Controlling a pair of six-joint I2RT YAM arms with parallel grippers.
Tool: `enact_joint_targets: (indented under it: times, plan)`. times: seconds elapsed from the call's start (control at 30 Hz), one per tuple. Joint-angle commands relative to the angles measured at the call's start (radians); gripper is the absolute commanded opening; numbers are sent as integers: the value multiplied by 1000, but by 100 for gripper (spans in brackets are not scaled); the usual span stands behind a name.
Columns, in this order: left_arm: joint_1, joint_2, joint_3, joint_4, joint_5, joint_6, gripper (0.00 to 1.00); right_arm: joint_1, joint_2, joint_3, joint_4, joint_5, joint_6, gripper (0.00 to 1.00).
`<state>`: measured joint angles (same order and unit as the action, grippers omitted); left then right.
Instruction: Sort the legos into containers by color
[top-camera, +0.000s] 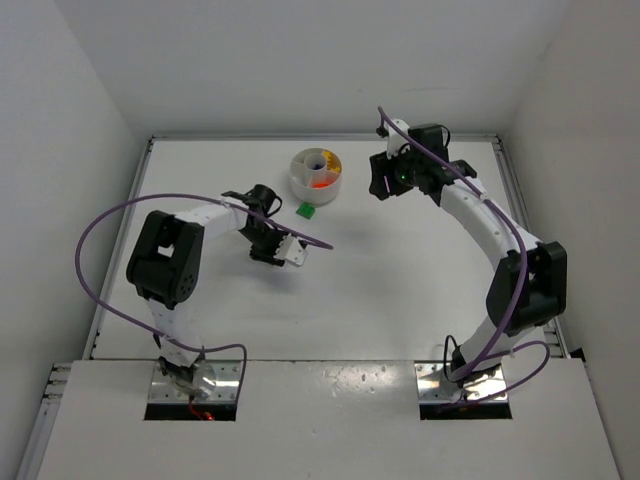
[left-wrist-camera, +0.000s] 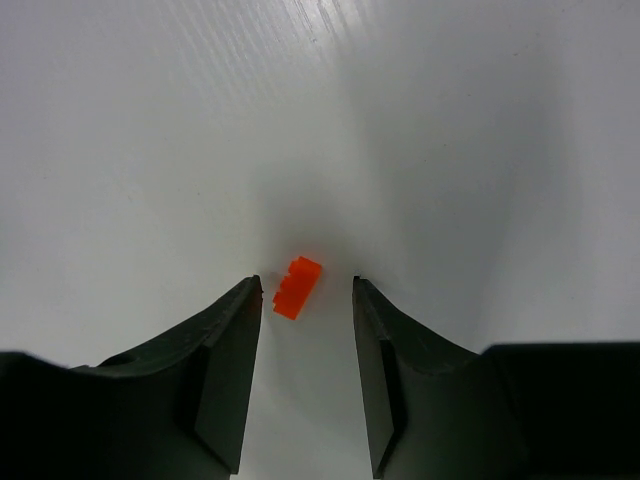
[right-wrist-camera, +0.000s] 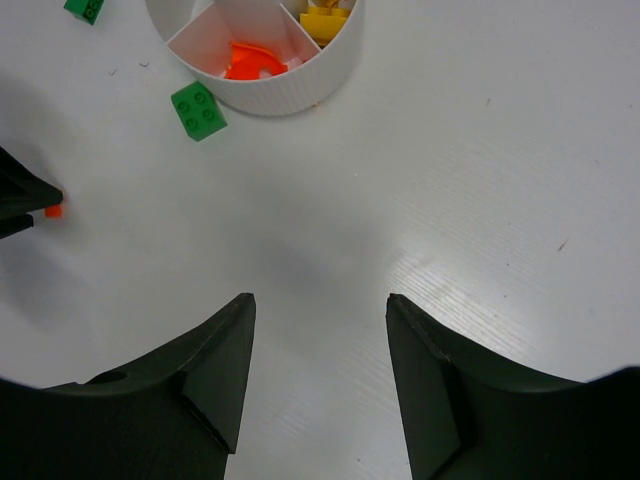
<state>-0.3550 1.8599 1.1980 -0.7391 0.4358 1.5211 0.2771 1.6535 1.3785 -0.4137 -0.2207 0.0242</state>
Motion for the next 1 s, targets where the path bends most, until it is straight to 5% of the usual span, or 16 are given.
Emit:
enact_joint_targets:
  times: [0.0, 0.67, 0.83, 0.97]
  plan:
    - [-18, 27, 35, 3, 3, 45, 47, -3, 3, 30, 16, -16, 0, 56]
    - [-56, 182, 100, -141, -143, 108, 24, -3, -6, 21, 16, -16, -9, 56]
    - [-65, 171, 124, -138, -125, -10, 14, -3, -15, 11, 16, -16, -9, 56]
    - [-65, 96, 195, -117, 24, -174, 9, -3, -24, 2, 16, -16, -9, 56]
